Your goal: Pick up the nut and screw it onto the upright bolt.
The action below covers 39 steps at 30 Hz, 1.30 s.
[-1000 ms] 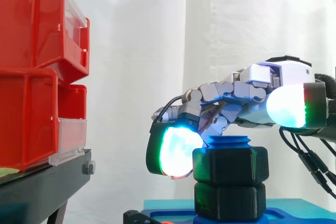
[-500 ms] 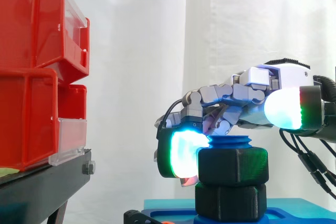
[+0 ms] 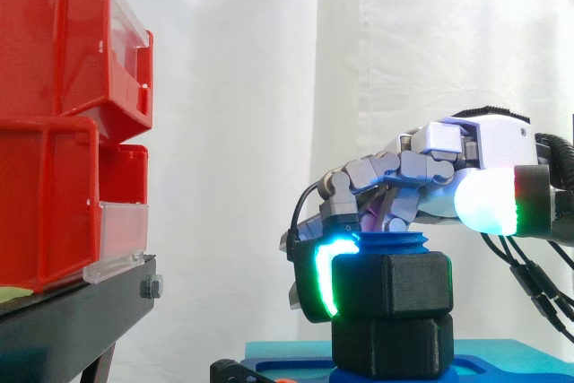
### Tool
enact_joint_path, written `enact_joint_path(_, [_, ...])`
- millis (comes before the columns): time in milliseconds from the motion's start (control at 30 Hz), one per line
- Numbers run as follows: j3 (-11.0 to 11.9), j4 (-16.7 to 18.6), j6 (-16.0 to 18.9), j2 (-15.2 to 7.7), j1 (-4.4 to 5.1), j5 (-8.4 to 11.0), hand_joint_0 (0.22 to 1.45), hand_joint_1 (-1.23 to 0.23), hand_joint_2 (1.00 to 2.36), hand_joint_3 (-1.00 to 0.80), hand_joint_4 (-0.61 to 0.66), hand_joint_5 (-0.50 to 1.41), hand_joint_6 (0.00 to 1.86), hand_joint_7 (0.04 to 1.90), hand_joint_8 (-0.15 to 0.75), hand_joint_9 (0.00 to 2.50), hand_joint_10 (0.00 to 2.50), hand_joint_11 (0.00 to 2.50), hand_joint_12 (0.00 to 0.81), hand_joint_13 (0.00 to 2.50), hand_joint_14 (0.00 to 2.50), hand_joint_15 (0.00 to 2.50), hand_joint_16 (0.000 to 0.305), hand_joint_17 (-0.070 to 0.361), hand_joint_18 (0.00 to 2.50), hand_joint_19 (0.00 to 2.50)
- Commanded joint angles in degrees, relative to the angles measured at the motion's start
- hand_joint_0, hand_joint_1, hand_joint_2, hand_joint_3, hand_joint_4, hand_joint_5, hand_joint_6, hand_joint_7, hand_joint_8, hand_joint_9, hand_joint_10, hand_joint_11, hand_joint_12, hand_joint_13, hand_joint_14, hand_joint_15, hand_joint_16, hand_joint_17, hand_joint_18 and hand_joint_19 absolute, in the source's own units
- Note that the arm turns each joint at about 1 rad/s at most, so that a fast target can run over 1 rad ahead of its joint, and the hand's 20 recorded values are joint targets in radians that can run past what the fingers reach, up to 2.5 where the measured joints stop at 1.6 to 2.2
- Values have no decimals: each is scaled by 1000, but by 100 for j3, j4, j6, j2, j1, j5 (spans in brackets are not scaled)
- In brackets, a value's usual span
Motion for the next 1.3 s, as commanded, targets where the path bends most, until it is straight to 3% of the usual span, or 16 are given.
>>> enact_joint_path(0, [-2,0,-1,2,-11,-6,498,-209,1000,-500,109,45,637,1222,230,1225,0,0,172,838,0,0,22,51,545,125])
enact_joint_path(133, [-11,8,-1,2,-20,-6,499,-210,1000,-500,111,47,630,1244,233,1255,0,0,165,862,0,0,22,50,578,143])
enact_joint_path(233, [-11,17,-1,2,-29,-6,496,-201,1000,-500,158,50,519,1445,233,1217,0,0,185,820,0,0,24,54,532,124])
enact_joint_path(333, [-2,35,-1,2,-29,-6,484,-173,1000,-500,202,0,504,1298,217,1106,0,0,210,736,0,0,28,63,443,111])
enact_joint_path(500, [-2,52,8,2,-29,-14,471,-155,1000,-500,227,-77,504,904,225,950,0,0,237,641,0,0,32,73,363,72])
enact_joint_path(767, [24,52,8,2,-29,-41,459,-141,1000,-500,162,-138,502,636,203,803,0,0,250,537,0,0,35,79,237,5])
enact_joint_path(1033, [51,70,8,2,-2,-50,450,-114,1000,-500,143,-158,501,594,196,666,0,0,273,416,0,0,36,82,81,0])
enact_joint_path(1267, [42,79,-1,2,50,-23,451,-104,1000,-500,184,-119,502,705,207,659,0,0,279,412,0,0,36,82,55,0])
